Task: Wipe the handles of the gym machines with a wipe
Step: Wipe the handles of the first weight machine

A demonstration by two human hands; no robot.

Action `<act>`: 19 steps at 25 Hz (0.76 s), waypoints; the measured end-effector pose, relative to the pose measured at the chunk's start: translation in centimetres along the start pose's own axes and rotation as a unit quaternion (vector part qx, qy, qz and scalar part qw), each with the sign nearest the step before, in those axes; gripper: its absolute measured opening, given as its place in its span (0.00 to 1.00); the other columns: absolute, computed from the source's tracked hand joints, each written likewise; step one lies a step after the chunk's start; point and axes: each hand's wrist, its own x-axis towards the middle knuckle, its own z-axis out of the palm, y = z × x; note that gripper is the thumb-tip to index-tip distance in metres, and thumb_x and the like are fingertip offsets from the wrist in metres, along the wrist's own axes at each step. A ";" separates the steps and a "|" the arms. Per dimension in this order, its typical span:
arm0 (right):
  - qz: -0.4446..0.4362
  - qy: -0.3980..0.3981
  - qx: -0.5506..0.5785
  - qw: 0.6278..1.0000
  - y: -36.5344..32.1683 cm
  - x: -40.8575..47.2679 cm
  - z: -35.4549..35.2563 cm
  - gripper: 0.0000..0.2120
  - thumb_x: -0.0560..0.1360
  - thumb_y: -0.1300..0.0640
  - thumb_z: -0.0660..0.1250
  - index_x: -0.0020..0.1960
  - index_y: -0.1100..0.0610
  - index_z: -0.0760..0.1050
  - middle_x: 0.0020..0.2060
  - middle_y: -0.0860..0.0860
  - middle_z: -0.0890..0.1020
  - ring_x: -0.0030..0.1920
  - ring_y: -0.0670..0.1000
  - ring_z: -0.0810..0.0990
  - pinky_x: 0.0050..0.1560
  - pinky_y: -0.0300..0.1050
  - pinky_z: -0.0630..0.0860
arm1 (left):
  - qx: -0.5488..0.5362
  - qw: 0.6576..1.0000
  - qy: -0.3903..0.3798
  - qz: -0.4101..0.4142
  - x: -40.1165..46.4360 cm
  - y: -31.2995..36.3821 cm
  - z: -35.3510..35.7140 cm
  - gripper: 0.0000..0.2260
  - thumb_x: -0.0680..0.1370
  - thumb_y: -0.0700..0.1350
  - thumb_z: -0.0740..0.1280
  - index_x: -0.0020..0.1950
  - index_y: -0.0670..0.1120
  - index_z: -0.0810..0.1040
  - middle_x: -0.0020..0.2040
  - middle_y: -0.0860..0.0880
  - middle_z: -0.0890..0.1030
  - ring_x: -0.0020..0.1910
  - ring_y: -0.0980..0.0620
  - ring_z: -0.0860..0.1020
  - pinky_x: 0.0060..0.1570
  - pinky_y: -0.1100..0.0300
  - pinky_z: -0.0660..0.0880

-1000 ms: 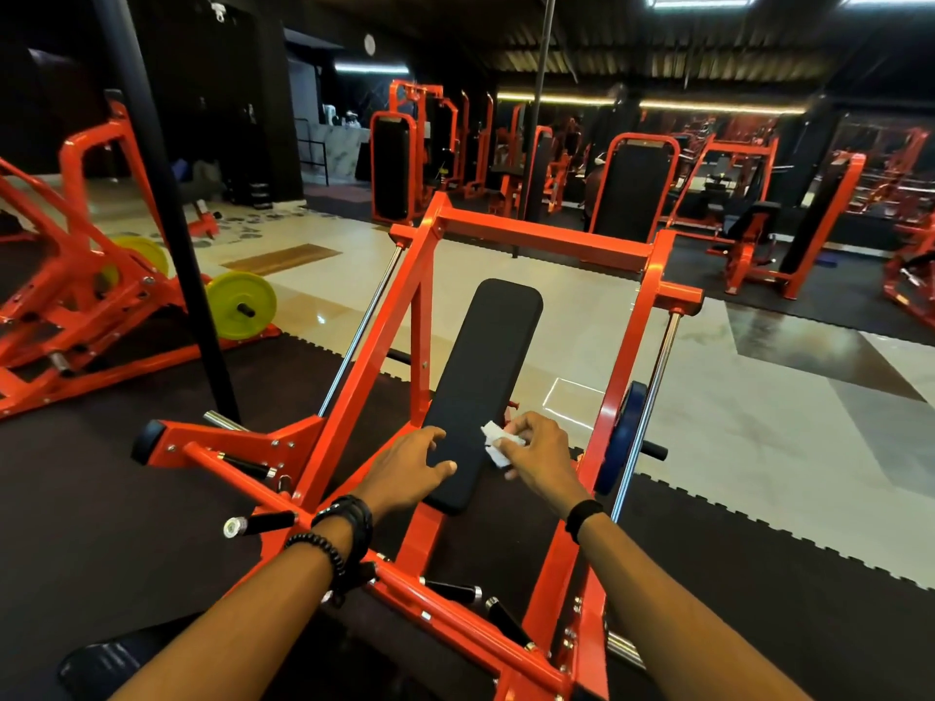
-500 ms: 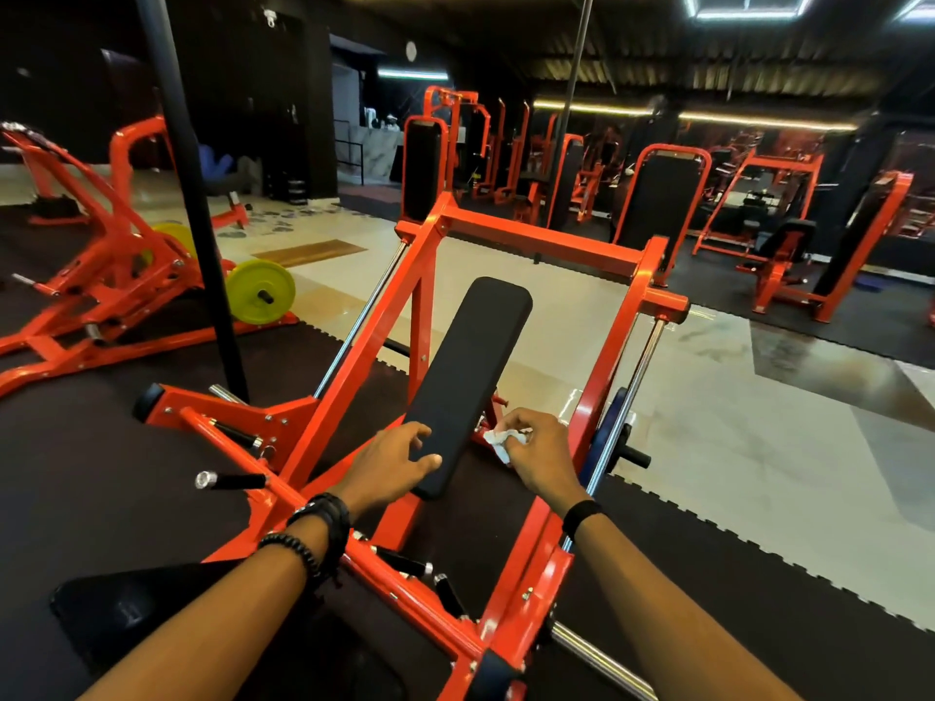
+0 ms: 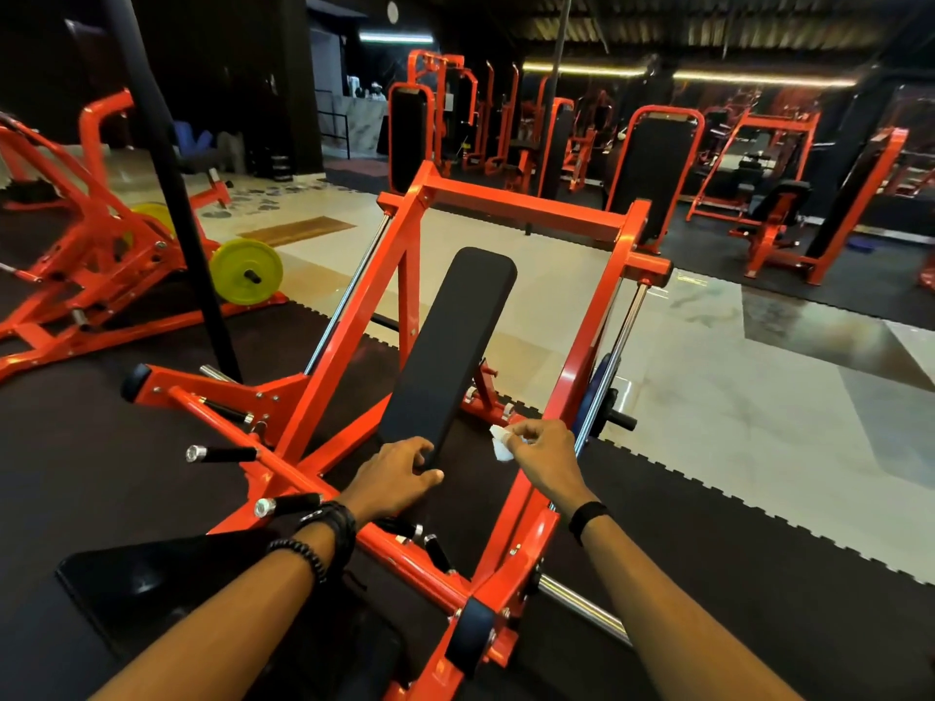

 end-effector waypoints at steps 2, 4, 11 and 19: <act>0.009 -0.016 0.003 1.000 -0.3 -0.4 1.0 0.09 0.74 0.67 0.67 0.51 0.62 0.84 0.44 0.49 0.82 0.43 0.43 0.78 0.38 0.24 0.69 | 0.007 1.000 -0.007 -0.005 -0.3 -0.8 -0.5 0.25 0.72 0.60 0.68 0.66 0.51 0.76 0.55 0.52 0.81 0.52 0.52 0.80 0.57 0.49 0.77; 0.008 -0.043 -0.007 0.999 -0.8 -0.6 2.5 0.15 0.72 0.71 0.66 0.57 0.63 0.82 0.48 0.52 0.82 0.45 0.46 0.79 0.36 0.24 0.71 | 0.004 1.000 0.001 -0.012 -0.7 -1.9 -1.3 0.28 0.69 0.63 0.66 0.65 0.51 0.76 0.53 0.53 0.81 0.53 0.51 0.80 0.57 0.48 0.77; -0.036 -0.053 -0.025 0.998 -4.0 -0.3 7.8 0.06 0.68 0.61 0.78 0.45 0.60 0.86 0.39 0.51 0.86 0.35 0.41 0.79 0.37 0.27 0.71 | -0.007 0.999 0.027 -0.023 -2.7 -6.2 -5.3 0.21 0.77 0.51 0.71 0.67 0.46 0.76 0.52 0.51 0.79 0.54 0.50 0.79 0.56 0.53 0.76; -0.036 -0.059 0.013 0.998 -8.0 -1.8 12.6 0.01 0.72 0.63 0.71 0.42 0.58 0.80 0.36 0.54 0.84 0.36 0.52 0.85 0.33 0.42 0.78 | -0.027 0.998 0.052 -0.018 -5.0 -10.1 -9.1 0.21 0.77 0.53 0.71 0.68 0.47 0.76 0.56 0.49 0.81 0.55 0.48 0.79 0.57 0.47 0.77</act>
